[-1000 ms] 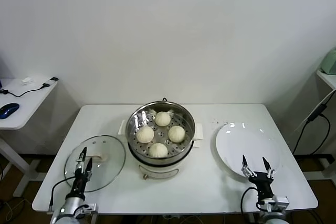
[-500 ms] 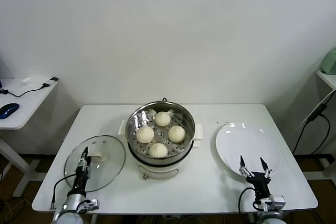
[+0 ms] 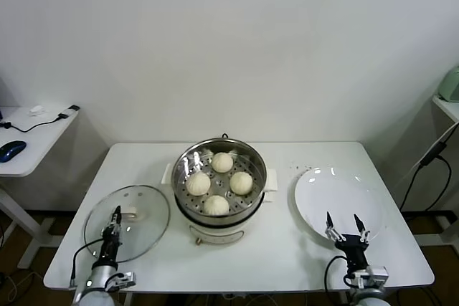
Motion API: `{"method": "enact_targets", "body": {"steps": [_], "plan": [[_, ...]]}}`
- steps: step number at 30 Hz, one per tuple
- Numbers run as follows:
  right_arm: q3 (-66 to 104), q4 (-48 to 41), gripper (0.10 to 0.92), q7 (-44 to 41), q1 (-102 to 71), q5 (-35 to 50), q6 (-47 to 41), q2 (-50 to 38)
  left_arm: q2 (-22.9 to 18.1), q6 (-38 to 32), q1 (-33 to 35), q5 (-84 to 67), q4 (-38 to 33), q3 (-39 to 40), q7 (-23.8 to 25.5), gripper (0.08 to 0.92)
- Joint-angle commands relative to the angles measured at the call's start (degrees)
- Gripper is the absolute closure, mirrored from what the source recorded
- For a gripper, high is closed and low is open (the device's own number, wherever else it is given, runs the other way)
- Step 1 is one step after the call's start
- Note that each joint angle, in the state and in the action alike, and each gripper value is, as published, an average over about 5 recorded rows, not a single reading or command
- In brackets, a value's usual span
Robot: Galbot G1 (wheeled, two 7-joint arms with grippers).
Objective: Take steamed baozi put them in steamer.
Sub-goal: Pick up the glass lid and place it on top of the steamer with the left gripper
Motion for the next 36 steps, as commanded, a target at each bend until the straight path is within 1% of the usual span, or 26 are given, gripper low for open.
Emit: {"method": "enact_targets", "body": {"steps": [1, 6, 9, 12, 16, 20, 24, 27, 29, 32, 36], "plan": [[0.2, 0.8, 0.203, 0.0, -0.4, -0.2, -0.1, -0.1, -0.2, 0.3, -0.8, 0.4, 0.8, 0.3, -0.6, 0.868], [0.5, 1.9, 0.203, 0.3, -0.9, -0.8, -0.4, -0.4, 0.3, -0.1, 0.7, -0.6, -3.6, -0.5, 0.1, 0.868], [0.5, 2.4, 0.203, 0.7, -0.9, -2.0, -1.2, -0.5, 1.4, 0.0, 2.4, -1.6, -8.2, -1.3, 1.6, 0.868], [0.3, 2.9, 0.203, 0.8, -0.9, -3.4, -1.9, -0.4, 3.7, 0.5, 4.9, -3.7, -14.6, -2.6, 4.3, 0.868], [-0.3, 3.4, 0.203, 1.0, -0.9, -4.4, -2.3, -0.3, 8.1, 1.9, 8.2, -9.0, -23.7, -4.4, 9.5, 0.868], [-0.7, 3.5, 0.203, 1.1, -0.8, -5.0, -2.3, -0.1, 12.0, 6.0, 9.8, -16.2, -34.0, -6.2, 17.6, 0.868], [-0.9, 3.5, 0.203, 1.1, -0.9, -5.4, -2.0, -0.2, 13.5, 10.5, 8.8, -19.2, -42.9, -6.0, 24.5, 0.868], [-0.9, 3.6, 0.203, 1.0, -1.2, -5.5, -1.4, -0.1, 13.4, 14.5, 7.0, -18.4, -48.1, -3.4, 28.8, 0.868], [-1.0, 3.7, 0.203, 0.9, -1.4, -5.5, -1.0, -0.1, 13.1, 17.3, 5.4, -16.7, -50.3, 0.0, 31.2, 0.868], [-1.0, 3.6, 0.203, 0.8, -1.7, -5.5, -0.4, -0.1, 11.9, 22.3, 1.9, -11.2, -51.4, 6.8, 33.1, 0.868], [-1.0, 3.1, 0.203, 0.7, -1.9, -5.4, 0.3, -0.1, 8.1, 29.4, -3.1, -1.9, -51.0, 17.8, 35.9, 0.868]]}}
